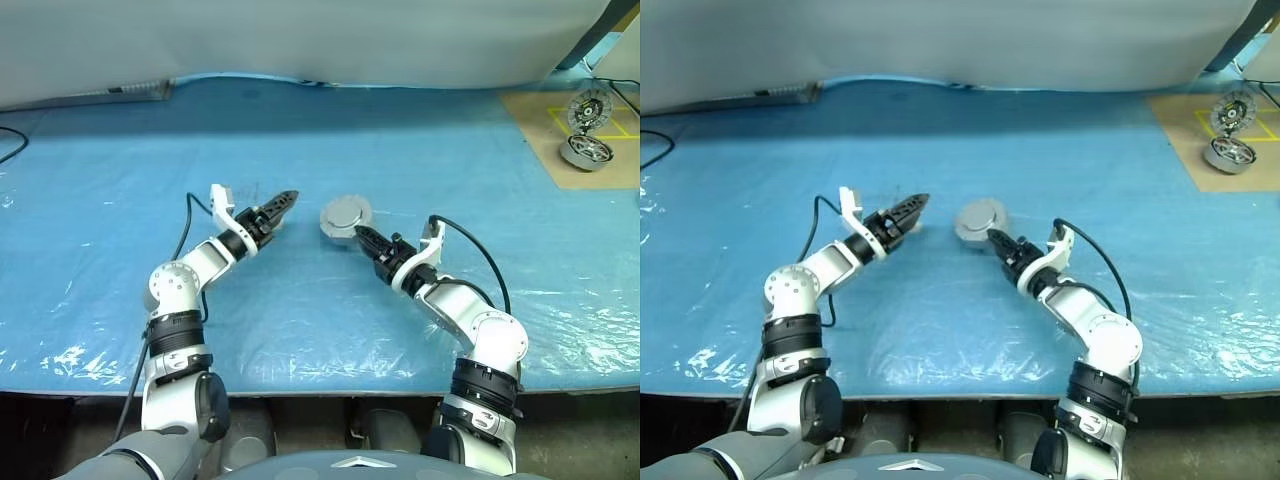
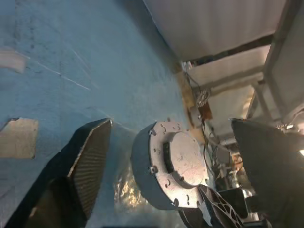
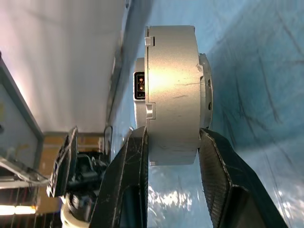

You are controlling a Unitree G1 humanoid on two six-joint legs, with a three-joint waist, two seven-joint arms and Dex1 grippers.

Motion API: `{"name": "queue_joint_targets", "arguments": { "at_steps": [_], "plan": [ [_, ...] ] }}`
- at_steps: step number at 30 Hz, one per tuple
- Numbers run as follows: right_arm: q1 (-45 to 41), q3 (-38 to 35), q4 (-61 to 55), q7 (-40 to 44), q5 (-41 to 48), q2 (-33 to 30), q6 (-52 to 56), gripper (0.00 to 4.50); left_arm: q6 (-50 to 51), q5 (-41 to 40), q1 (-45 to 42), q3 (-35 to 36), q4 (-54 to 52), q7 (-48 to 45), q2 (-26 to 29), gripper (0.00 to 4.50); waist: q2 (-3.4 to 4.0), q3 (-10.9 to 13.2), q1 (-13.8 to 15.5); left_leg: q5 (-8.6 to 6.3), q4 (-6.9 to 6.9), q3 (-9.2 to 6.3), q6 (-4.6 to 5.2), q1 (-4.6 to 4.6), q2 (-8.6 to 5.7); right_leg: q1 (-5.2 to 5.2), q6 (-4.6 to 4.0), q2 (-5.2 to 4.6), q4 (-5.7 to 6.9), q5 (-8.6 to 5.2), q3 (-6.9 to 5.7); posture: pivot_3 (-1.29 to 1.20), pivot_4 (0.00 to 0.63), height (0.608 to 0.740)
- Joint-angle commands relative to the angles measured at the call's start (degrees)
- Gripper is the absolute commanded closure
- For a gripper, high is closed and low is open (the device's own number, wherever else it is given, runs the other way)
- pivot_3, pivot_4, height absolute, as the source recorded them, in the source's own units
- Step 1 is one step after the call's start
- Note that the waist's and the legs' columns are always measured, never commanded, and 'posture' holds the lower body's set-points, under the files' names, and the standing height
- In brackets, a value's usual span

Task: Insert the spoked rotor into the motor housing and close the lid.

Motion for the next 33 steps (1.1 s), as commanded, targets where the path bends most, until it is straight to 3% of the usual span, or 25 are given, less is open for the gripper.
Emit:
{"name": "queue_joint_targets", "arguments": {
  "at_steps": [1, 8, 30, 33],
  "plan": [
    [-3.9, 1.7, -1.5, -0.5, 5.6, 2.8, -3.7, 3.37, 2.0, -7.9, 1.0, 3.3, -3.0, 4.7, -2.2, 0.0, -0.03, 0.0, 0.0, 0.0, 0.03, 0.0, 0.0, -0.03, 0.0, -0.03, 0.01, 0.0, 0.01, 0.0, 0.0, 0.0, 0.15, 0.74],
    [-5.4, 4.9, -0.7, -1.5, 8.6, 1.2, -5.8, 3.37, 5.3, -19.4, 4.9, 3.8, -4.6, 10.4, -5.0, 0.0, -0.05, 0.0, 0.0, 0.0, 0.23, -0.02, 0.0, -0.18, 0.01, -0.14, 0.05, 0.0, 0.11, 0.03, 0.0, 0.0, 0.15, 0.74],
    [-0.2, 15.1, -6.3, -8.7, 22.8, -2.0, -7.3, 3.37, -0.6, -27.4, 4.4, -1.2, 1.7, 10.4, -7.8, 0.0, -0.07, 0.0, 0.1, 0.0, 0.43, -0.06, 0.0, -0.23, -0.02, -0.11, 0.28, -0.02, 0.14, 0.17, 0.04, 0.0, 0.15, 0.74],
    [0.6, 16.2, -6.1, -9.4, 24.4, -2.9, -8.1, 3.37, 0.0, -28.6, 4.7, -2.0, 2.2, 10.3, -8.1, 0.57, -0.07, 0.0, 0.1, 0.0, 0.46, -0.06, 0.01, -0.24, -0.03, -0.1, 0.3, -0.02, 0.14, 0.18, 0.05, 0.0, 0.15, 0.74]
  ]
}}
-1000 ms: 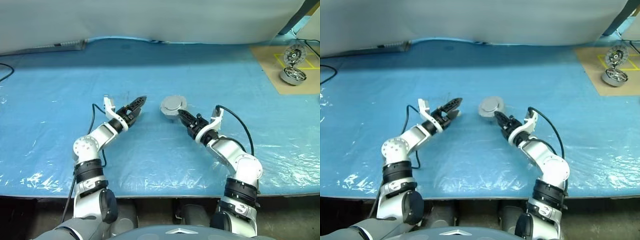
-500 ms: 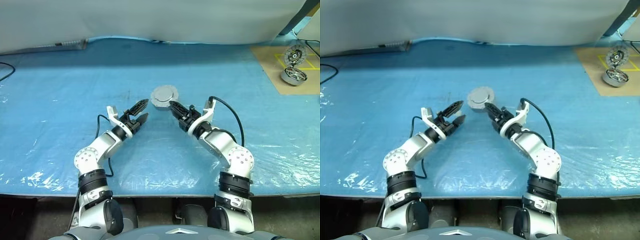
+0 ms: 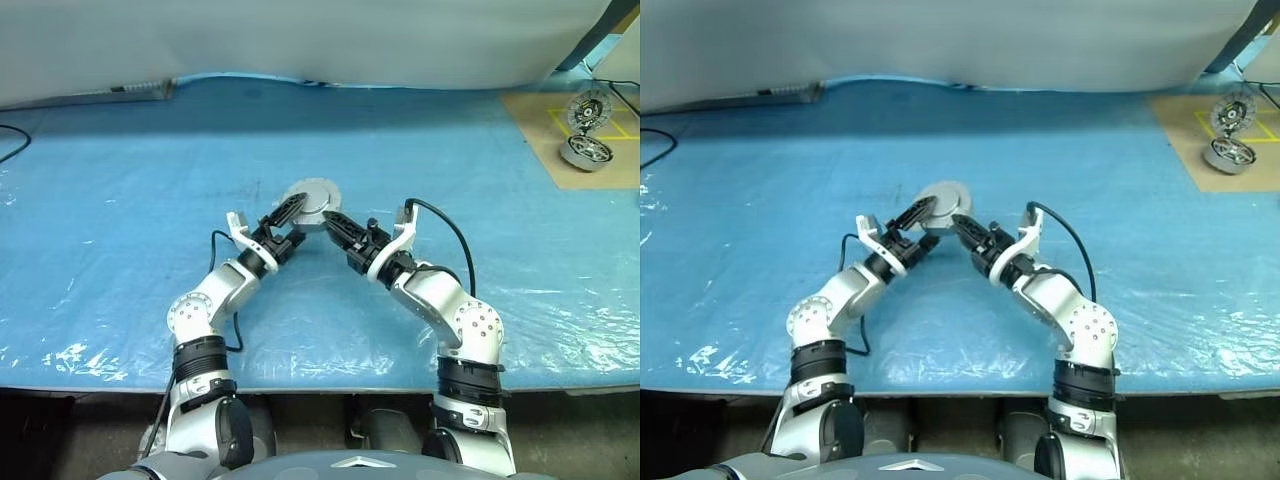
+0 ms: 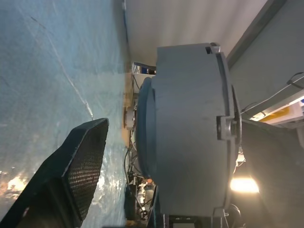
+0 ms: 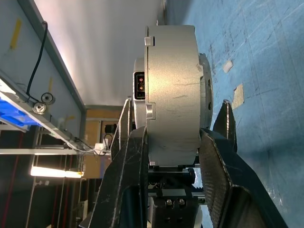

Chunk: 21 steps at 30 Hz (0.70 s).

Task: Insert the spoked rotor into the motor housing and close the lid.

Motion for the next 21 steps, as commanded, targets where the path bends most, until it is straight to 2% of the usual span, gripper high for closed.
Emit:
{"name": "queue_joint_targets", "arguments": {
  "at_steps": [1, 4, 5, 8, 11, 15, 17, 20, 21],
  "plan": [
    [-0.1, 1.5, -4.3, 0.2, 5.3, -0.5, -1.1, 3.37, 0.7, -2.9, -0.2, -1.3, -0.4, -1.0, -0.2, 0.9, 0.0, 0.0, 0.0, 0.0, 0.0, 0.0, 0.0, 0.0, 0.0, 0.0, 0.0, 0.0, 0.0, 0.0, 0.0, 0.0, 0.15, 0.74],
    [0.3, 2.5, -4.6, -0.1, 5.5, -1.6, -1.8, 3.37, 1.1, -3.9, 0.2, -1.8, -0.5, -1.0, 0.1, 1.95, 0.0, 0.0, 0.0, 0.0, 0.01, 0.0, 0.0, 0.0, 0.0, 0.0, 0.0, 0.01, 0.01, 0.0, 0.01, 0.0, 0.15, 0.74],
    [0.3, 2.8, -4.7, -0.1, 4.9, -2.2, -1.9, 3.37, 1.2, -4.2, 0.4, -1.8, -0.6, -0.9, 0.4, 2.12, 0.0, 0.0, 0.0, 0.0, 0.02, -0.01, 0.0, -0.01, 0.0, 0.0, 0.0, 0.01, 0.01, 0.0, 0.0, 0.0, 0.15, 0.74],
    [0.1, 4.5, -5.6, 2.8, -1.5, -5.6, -2.2, 3.37, 1.1, -4.3, 0.5, -1.8, -0.6, -0.4, 1.5, 2.12, -0.01, 0.0, 0.0, 0.0, 0.04, -0.01, 0.0, -0.01, 0.0, 0.0, 0.01, 0.01, 0.03, 0.01, 0.01, 0.0, 0.15, 0.74],
    [-0.5, 10.3, -7.4, 8.3, -17.0, -13.2, -3.5, 3.37, -0.6, -2.6, -0.5, -1.8, -0.3, -0.2, 3.6, 2.12, -0.03, 0.0, 0.1, 0.0, 0.09, -0.04, 0.0, -0.03, -0.02, 0.02, 0.06, 0.0, 0.03, 0.04, 0.0, 0.0, 0.15, 0.74],
    [-0.4, 15.4, -8.5, 14.8, -31.4, -19.2, -9.0, 1.88, -4.6, 2.1, -4.4, -1.8, 4.2, -0.8, 7.8, 2.12, -0.04, 0.0, 0.3, 0.0, 0.25, -0.12, 0.0, 0.01, 0.0, 0.12, 0.22, 0.02, 0.05, 0.1, -0.03, 0.0, 0.15, 0.74],
    [0.0, 19.5, -9.5, 18.6, -40.6, -22.9, -12.0, 1.22, -6.6, 5.3, -6.9, -2.1, 7.8, -2.0, 10.3, 2.12, -0.05, 0.0, 0.3, 0.0, 0.4, -0.13, 0.0, -0.01, 0.0, 0.12, 0.66, 0.01, 0.03, 0.01, -0.02, 0.0, 0.15, 0.74],
    [1.5, 22.4, -8.6, 21.5, -49.3, -24.2, -16.2, 0.19, -8.4, 8.8, -9.9, -2.3, 12.8, -4.1, 13.0, 2.12, -0.1, 0.0, 0.4, 0.0, 0.6, -0.18, 0.0, -0.01, -0.02, 0.11, 0.78, -0.01, 0.03, 0.1, 0.01, 0.0, 0.15, 0.74],
    [2.2, 23.0, -7.9, 22.2, -51.9, -24.2, -17.7, 0.0, -9.1, 10.3, -11.1, -2.5, 14.9, -4.8, 13.9, 2.12, -0.1, 0.0, 0.5, 0.0, 0.61, -0.18, 0.0, -0.01, -0.03, 0.11, 0.76, -0.01, 0.03, 0.1, 0.01, 0.0, 0.15, 0.74]
  ]
}}
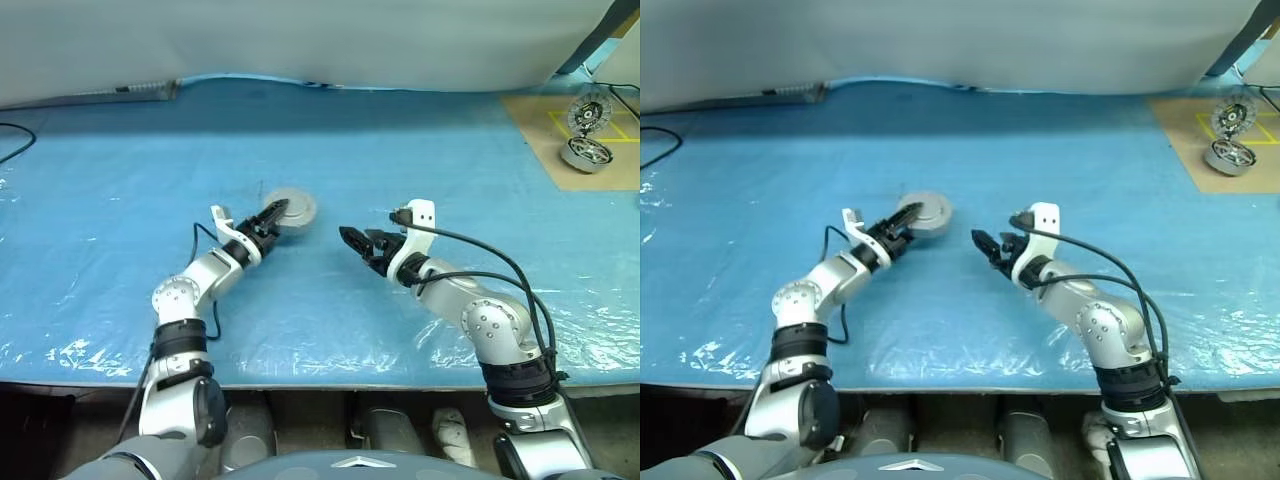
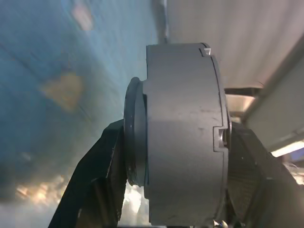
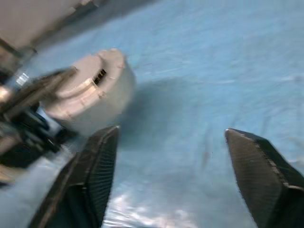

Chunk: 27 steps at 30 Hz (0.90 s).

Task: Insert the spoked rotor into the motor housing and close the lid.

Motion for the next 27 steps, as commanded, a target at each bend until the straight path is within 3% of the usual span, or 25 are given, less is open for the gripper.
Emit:
{"name": "queue_joint_targets", "arguments": {
  "at_steps": [1, 9, 16, 22, 27],
  "plan": [
    [1.8, 3.2, -0.6, 3.5, -10.2, 0.4, -6.2, 0.0, -2.2, 3.8, -5.5, -0.7, 4.8, -4.8, 2.3, 2.12, -0.03, 0.0, 0.2, 0.0, 0.01, -0.02, 0.0, 0.0, -0.01, 0.0, -0.06, -0.01, 0.01, 0.04, -0.01, 0.0, 0.15, 0.74],
    [2.7, 5.5, 2.1, 6.0, -24.3, 3.2, -11.9, 0.0, -6.1, 14.4, -15.1, -1.8, 19.8, -10.2, 5.2, 2.12, -0.21, 0.1, 0.4, 0.01, 0.06, -0.13, 0.01, -0.05, -0.31, 0.0, -0.43, -0.26, 0.04, 0.29, -0.02, 0.0, 0.15, 0.74],
    [4.9, 5.1, 0.6, 9.2, -28.5, 5.3, -11.7, 0.0, -3.3, 20.2, -14.6, -3.3, 21.7, -10.8, 5.3, 2.12, -0.22, 0.1, 0.3, 0.01, 0.05, -0.14, 0.02, -0.05, -0.53, 0.06, -0.44, -0.54, 0.06, 0.29, -0.03, 0.0, 0.15, 0.74],
    [6.7, 4.6, -0.6, 11.3, -30.2, 5.8, -10.9, 0.0, 1.3, 24.7, -6.5, -6.4, 13.6, -11.1, 9.6, 0.17, -0.26, 0.0, -0.4, 0.0, 0.04, -0.14, 0.03, 0.38, -0.53, 0.65, -0.63, -0.6, 0.06, 0.17, -0.04, 0.0, 0.15, 0.74],
    [7.2, 4.1, -0.8, 13.7, -30.7, 5.3, -9.4, 0.0, 5.3, 29.8, 4.9, -14.3, -3.0, -11.2, 15.5, 0.05, -0.22, -0.2, -2.0, -0.01, -0.09, 0.02, 0.04, 0.99, -0.49, 0.95, -0.65, -0.62, 0.1, -0.02, 0.0, 0.0, 0.15, 0.74]
  ]
}}
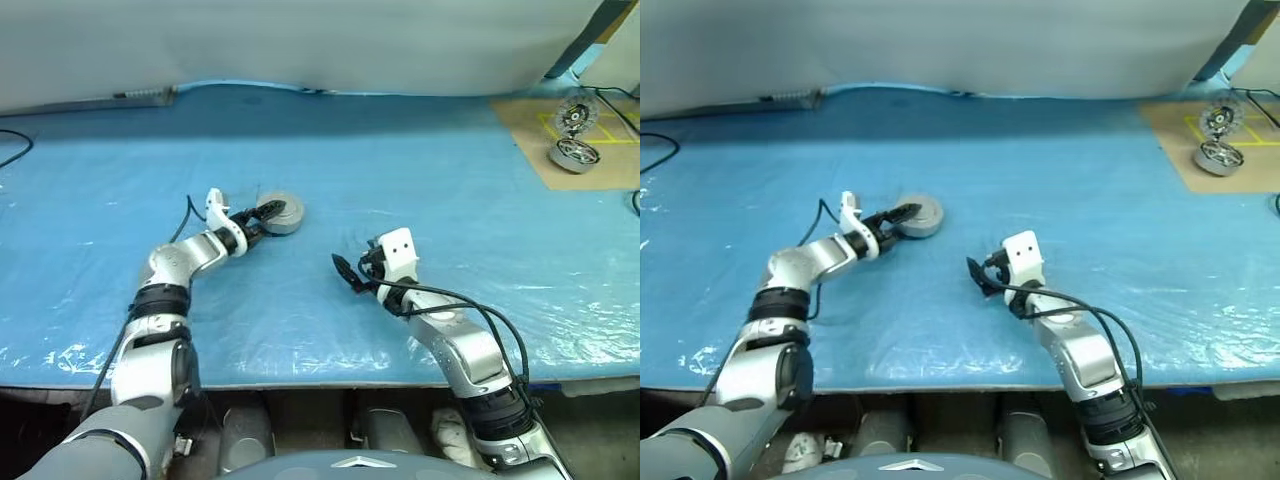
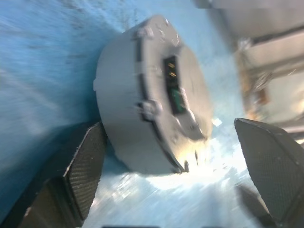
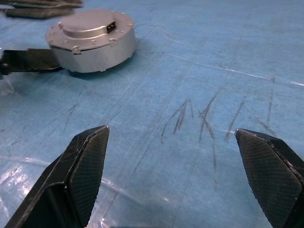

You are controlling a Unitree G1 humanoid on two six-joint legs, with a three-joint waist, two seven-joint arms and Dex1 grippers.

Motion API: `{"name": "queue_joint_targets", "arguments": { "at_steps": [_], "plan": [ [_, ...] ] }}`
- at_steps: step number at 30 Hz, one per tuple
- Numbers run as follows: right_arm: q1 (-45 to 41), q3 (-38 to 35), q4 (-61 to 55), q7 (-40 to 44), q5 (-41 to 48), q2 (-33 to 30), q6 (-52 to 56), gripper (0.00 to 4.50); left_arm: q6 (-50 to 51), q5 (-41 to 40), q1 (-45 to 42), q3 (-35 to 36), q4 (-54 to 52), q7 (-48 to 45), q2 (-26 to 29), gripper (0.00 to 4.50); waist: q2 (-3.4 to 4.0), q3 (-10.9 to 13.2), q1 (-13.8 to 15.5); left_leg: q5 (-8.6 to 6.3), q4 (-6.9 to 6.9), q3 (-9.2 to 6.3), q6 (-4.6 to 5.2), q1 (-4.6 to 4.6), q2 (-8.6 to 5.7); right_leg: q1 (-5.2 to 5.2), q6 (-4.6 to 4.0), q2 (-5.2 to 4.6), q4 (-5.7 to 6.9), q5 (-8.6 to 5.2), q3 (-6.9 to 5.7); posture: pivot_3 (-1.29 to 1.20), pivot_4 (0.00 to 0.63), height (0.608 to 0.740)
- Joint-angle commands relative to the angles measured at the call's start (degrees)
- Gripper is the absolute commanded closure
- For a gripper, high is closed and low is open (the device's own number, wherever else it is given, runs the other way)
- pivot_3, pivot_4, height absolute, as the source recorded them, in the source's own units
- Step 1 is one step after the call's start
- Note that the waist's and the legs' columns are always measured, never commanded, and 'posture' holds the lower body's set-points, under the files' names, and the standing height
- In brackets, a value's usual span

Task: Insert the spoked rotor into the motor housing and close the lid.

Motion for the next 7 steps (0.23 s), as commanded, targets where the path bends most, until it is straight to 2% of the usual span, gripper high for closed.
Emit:
{"name": "queue_joint_targets", "arguments": {
  "at_steps": [1, 4, 7],
  "plan": [
    [0.2, -0.9, -2.7, 2.0, -0.4, -0.4, 0.9, 0.0, 2.8, 6.2, 9.0, -4.9, -7.7, 1.0, 4.1, 0.05, 0.09, -0.1, -0.4, 0.0, -0.05, 0.02, 0.0, 0.13, -0.01, 0.1, 0.18, 0.0, -0.01, -0.14, 0.01, 0.0, 0.15, 0.74],
    [0.6, -1.3, -3.0, 3.1, -0.7, -0.6, 1.3, 0.0, 1.2, 8.6, 14.7, -8.5, -16.2, -1.1, 7.2, 0.05, 0.21, -0.2, -0.6, -0.01, -0.11, 0.1, 0.01, 0.25, -0.01, 0.13, 0.2, 0.0, -0.03, -0.17, 0.09, 0.0, 0.15, 0.74],
    [1.4, -1.9, -4.0, 4.5, -0.6, -0.7, 0.3, 0.0, -6.9, 12.4, 19.9, -11.9, -24.5, -4.7, 9.0, 0.05, 0.28, -0.3, -0.6, -0.01, -0.17, 0.19, 0.02, 0.21, -0.01, 0.04, 0.21, 0.0, -0.08, -0.19, 0.14, 0.0, 0.15, 0.74]
  ]
}}
